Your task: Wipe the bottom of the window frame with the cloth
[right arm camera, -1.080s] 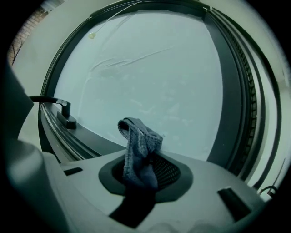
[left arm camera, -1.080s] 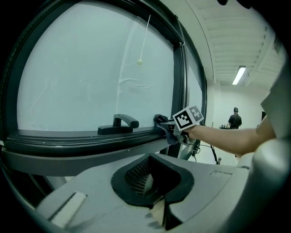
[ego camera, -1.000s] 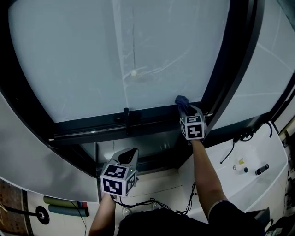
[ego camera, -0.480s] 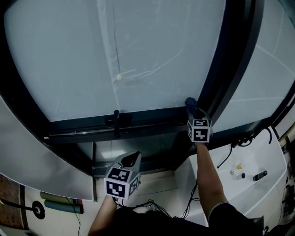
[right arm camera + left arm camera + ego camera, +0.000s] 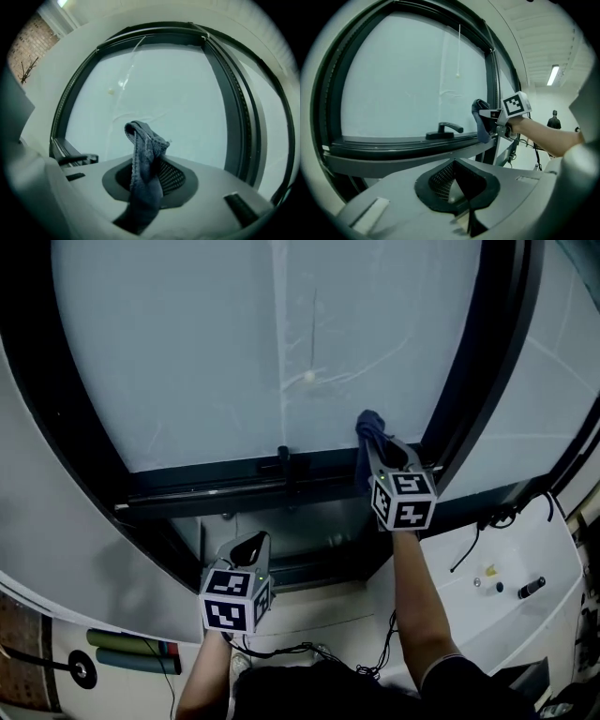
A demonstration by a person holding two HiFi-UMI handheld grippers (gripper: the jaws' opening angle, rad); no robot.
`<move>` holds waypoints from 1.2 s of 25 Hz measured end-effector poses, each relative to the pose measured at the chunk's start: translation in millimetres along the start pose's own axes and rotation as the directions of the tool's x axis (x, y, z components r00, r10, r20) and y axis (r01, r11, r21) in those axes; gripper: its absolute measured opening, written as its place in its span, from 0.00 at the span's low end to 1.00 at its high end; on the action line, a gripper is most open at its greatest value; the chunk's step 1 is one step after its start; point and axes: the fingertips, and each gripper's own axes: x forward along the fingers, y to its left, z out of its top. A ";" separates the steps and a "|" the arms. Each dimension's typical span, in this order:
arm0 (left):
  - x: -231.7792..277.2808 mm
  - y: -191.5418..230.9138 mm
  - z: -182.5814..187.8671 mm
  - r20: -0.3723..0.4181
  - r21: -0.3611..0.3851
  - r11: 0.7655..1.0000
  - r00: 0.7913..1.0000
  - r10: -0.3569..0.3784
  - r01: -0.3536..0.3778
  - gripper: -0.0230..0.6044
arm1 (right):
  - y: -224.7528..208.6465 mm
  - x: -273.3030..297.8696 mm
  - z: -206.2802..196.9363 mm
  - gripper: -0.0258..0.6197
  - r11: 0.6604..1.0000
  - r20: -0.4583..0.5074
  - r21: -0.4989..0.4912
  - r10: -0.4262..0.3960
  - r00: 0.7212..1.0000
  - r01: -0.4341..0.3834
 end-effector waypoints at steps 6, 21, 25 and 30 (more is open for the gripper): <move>-52.3 79.6 -0.3 0.023 -0.003 1.000 1.000 0.009 -0.009 0.05 | 112.6 -8.4 43.9 0.18 1.000 0.032 0.005 0.024 0.999 -0.024; -94.9 156.2 -26.8 -0.003 -0.014 0.999 0.999 -0.041 0.041 0.05 | 251.9 34.7 12.1 0.18 0.999 -0.146 -0.039 -0.007 0.989 0.002; -93.0 165.4 -32.7 -0.007 -0.031 0.999 0.999 -0.043 0.043 0.05 | 258.3 54.3 -12.1 0.18 0.999 -0.204 -0.051 -0.030 0.978 0.020; -95.0 172.9 -51.5 -0.049 -0.043 0.998 0.998 -0.047 0.045 0.05 | 256.0 81.0 -44.9 0.18 0.997 -0.266 -0.055 -0.067 0.962 0.054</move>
